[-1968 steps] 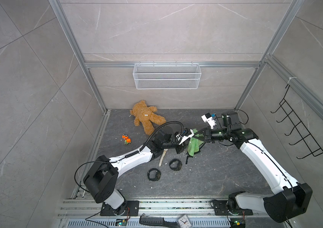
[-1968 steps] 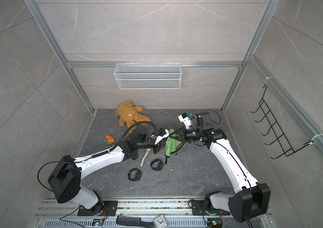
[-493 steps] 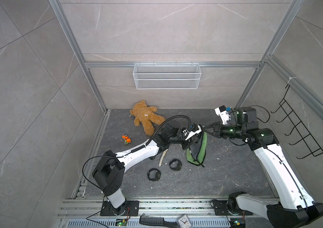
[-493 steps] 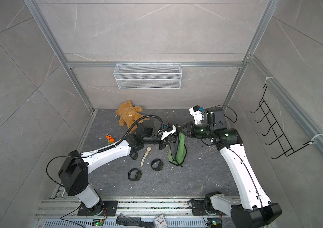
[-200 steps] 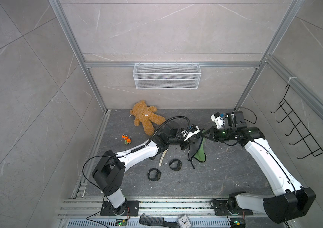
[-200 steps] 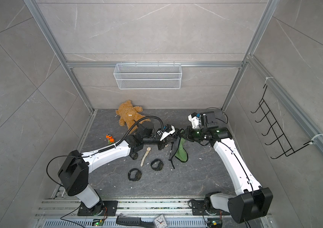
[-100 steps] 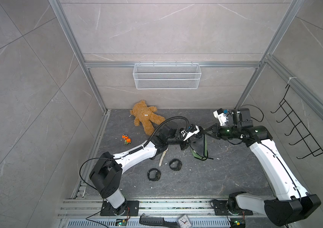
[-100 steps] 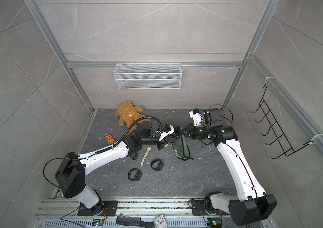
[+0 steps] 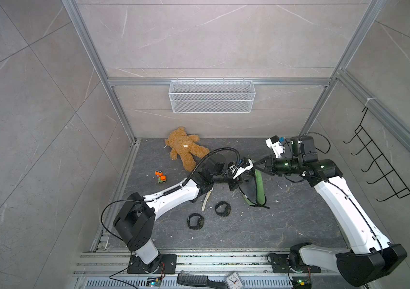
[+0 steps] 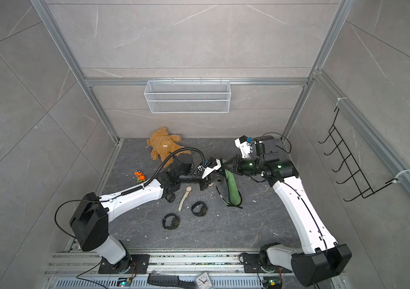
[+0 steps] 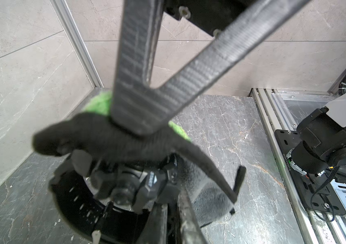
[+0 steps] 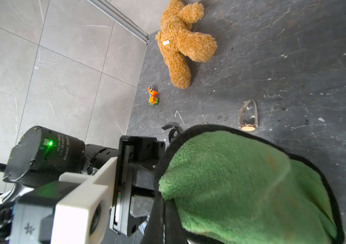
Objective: Wipe the watch dial
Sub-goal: Wipe the dirt from the watch dial.
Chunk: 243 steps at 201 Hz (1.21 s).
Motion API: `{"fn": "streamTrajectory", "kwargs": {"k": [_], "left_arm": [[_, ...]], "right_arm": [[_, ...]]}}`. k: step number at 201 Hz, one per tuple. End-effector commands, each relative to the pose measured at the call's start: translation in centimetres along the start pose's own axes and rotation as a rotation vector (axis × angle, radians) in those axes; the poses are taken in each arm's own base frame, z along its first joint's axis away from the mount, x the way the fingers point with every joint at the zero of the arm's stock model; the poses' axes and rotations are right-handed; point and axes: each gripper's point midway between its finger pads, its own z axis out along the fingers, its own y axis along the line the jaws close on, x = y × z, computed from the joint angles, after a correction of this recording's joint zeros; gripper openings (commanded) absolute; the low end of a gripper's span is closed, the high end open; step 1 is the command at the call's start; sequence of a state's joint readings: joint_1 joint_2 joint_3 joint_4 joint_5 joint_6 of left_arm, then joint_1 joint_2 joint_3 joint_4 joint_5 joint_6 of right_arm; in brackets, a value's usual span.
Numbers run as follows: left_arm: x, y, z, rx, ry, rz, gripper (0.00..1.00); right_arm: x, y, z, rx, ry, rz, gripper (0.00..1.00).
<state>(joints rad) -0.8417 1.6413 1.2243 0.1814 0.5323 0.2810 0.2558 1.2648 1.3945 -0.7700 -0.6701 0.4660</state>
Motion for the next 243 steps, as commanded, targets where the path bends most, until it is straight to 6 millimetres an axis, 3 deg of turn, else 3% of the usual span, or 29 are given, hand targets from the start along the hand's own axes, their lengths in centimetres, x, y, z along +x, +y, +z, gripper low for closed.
{"fn": "streamTrajectory", "kwargs": {"k": [1, 101, 243], "left_arm": [[-4.1, -0.3, -0.8, 0.010, -0.100, 0.059, 0.00], [-5.3, -0.6, -2.4, -0.014, -0.140, 0.087, 0.00], [-6.0, -0.3, -3.3, -0.059, -0.149, 0.116, 0.00]], "right_arm": [[0.2, 0.0, 1.2, -0.023, 0.011, 0.010, 0.00], [1.9, -4.1, 3.3, 0.057, 0.045, 0.054, 0.00], [2.9, -6.9, 2.8, 0.143, 0.053, 0.067, 0.00]]}}
